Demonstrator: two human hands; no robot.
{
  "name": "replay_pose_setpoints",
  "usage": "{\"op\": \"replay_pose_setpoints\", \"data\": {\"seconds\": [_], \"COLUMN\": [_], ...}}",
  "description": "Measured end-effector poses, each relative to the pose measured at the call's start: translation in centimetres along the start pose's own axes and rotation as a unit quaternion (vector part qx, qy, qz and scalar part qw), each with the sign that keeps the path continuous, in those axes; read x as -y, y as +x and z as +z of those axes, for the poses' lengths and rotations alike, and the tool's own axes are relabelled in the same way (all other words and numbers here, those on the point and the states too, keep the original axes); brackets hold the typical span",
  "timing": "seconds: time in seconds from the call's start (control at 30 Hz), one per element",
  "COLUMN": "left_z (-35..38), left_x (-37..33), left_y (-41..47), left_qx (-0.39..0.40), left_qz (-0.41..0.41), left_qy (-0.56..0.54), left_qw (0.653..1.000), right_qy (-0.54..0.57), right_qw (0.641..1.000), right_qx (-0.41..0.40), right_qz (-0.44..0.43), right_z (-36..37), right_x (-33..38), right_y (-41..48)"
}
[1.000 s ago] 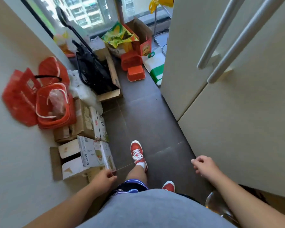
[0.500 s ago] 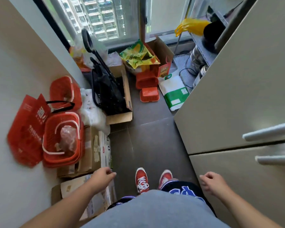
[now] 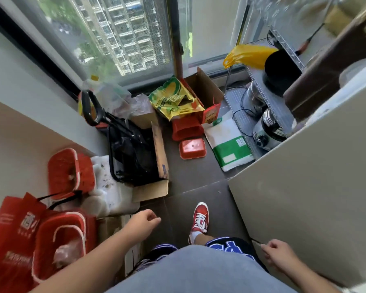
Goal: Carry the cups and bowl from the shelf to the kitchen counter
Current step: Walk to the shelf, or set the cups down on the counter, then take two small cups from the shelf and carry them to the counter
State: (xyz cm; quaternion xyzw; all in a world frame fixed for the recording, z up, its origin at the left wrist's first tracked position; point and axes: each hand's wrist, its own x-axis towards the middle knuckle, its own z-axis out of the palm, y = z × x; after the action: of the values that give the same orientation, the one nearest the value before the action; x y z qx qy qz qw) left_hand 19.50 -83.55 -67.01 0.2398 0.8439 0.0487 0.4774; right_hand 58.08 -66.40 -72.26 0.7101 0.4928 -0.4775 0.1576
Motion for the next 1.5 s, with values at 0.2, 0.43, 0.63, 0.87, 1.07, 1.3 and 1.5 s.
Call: {"op": "replay_pose_setpoints", "data": {"seconds": [0.2, 0.43, 0.63, 0.87, 1.07, 1.3, 1.5], "left_z": [-5.0, -10.1, -18.2, -27.9, -33.5, -38.5, -42.3], "left_x": [-0.7, -3.2, -13.8, -30.7, -45.0, -57.5, -64.5], "left_y": [3.9, 10.2, 16.2, 20.2, 18.9, 13.4, 6.8], "left_qx": [-0.017, -0.007, 0.001, 0.023, 0.012, -0.016, -0.029], "left_qz": [-0.058, -0.064, 0.043, 0.23, 0.394, 0.552, 0.658], "left_qy": [-0.019, -0.028, -0.026, -0.035, -0.1, -0.156, -0.2], "left_qw": [0.998, 0.998, 0.999, 0.972, 0.913, 0.819, 0.726], "right_qy": [-0.004, -0.013, 0.031, 0.174, 0.286, 0.344, 0.343], "right_qw": [0.998, 0.987, 0.984, 0.951, 0.879, 0.775, 0.689], "right_qx": [0.023, 0.052, 0.013, -0.075, -0.175, -0.274, -0.349], "right_qz": [-0.056, -0.149, -0.173, -0.243, -0.339, -0.454, -0.534], "right_z": [-1.5, -2.7, -6.4, -12.7, -21.1, -30.7, -37.0], "right_x": [13.3, 27.7, 36.4, 48.0, 55.6, 61.4, 64.0], "right_y": [3.6, 5.9, 6.7, 4.2, -0.2, -6.3, -12.7]}}
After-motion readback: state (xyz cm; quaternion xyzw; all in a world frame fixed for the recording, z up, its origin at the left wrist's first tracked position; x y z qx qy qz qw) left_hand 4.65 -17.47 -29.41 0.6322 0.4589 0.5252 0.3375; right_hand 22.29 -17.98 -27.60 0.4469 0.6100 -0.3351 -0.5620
